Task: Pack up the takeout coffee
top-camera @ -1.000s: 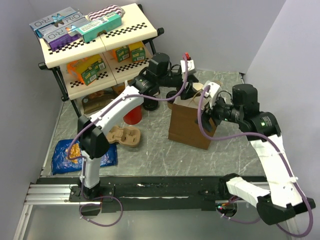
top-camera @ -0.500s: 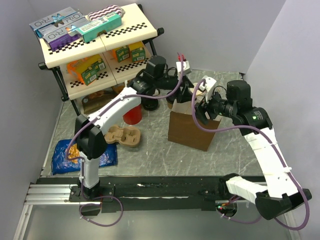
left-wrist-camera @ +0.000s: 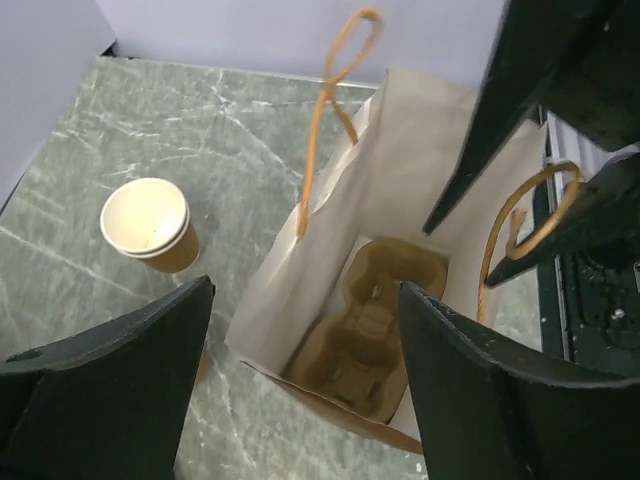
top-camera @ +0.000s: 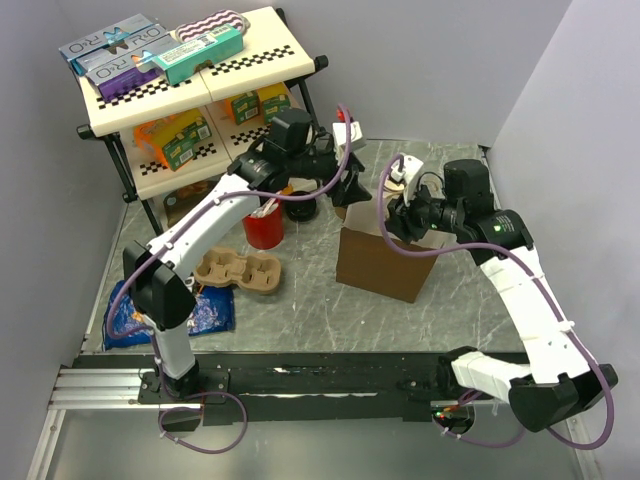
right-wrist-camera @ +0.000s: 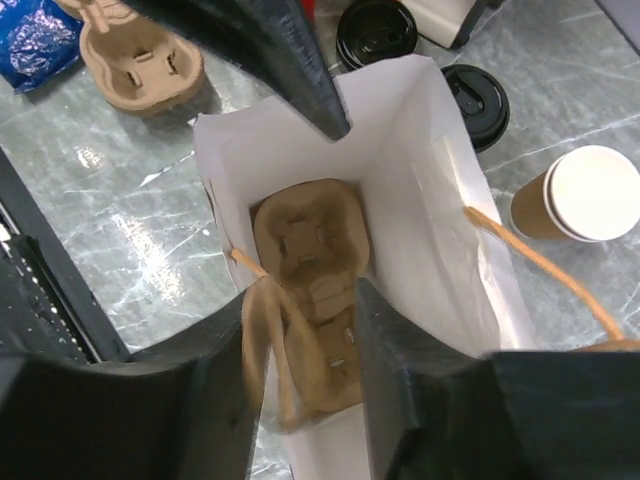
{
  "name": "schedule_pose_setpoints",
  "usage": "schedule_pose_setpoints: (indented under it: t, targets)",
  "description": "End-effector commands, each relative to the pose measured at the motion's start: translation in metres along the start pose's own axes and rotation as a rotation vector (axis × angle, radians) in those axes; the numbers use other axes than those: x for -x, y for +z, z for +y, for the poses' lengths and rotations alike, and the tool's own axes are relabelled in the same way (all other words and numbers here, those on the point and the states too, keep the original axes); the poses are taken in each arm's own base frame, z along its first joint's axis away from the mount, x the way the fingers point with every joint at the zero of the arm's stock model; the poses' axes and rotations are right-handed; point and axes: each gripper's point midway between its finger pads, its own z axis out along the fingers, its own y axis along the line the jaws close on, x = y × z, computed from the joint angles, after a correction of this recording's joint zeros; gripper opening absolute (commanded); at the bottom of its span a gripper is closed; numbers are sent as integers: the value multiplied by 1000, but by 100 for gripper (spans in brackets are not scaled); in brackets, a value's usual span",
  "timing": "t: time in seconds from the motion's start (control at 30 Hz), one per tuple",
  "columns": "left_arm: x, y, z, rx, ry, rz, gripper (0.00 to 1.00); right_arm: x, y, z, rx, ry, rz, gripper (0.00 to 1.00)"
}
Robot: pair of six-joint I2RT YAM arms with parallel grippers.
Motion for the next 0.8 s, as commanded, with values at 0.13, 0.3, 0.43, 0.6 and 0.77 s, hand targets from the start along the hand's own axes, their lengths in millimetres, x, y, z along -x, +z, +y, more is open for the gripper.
schedule_pose_setpoints:
  t: [0.13, 0.3, 0.43, 0.6, 0.77]
  targets:
    - [4, 17, 1, -135, 12, -29, 75, 15, -11, 11, 40, -50, -48, 23]
    - [1, 35, 6, -191, -18, -57, 68, 9, -11, 16, 58, -48, -38, 14]
    - [-5, 46, 11, -199, -36, -52, 60, 9, -14, 16, 48, -57, -44, 13]
    - [-13, 54, 11, -199, -22, -35, 48, 6, -14, 18, 50, -60, -44, 13]
    - [-22, 59, 8, -202, -21, -6, 38, 3, -14, 18, 49, -63, -42, 13]
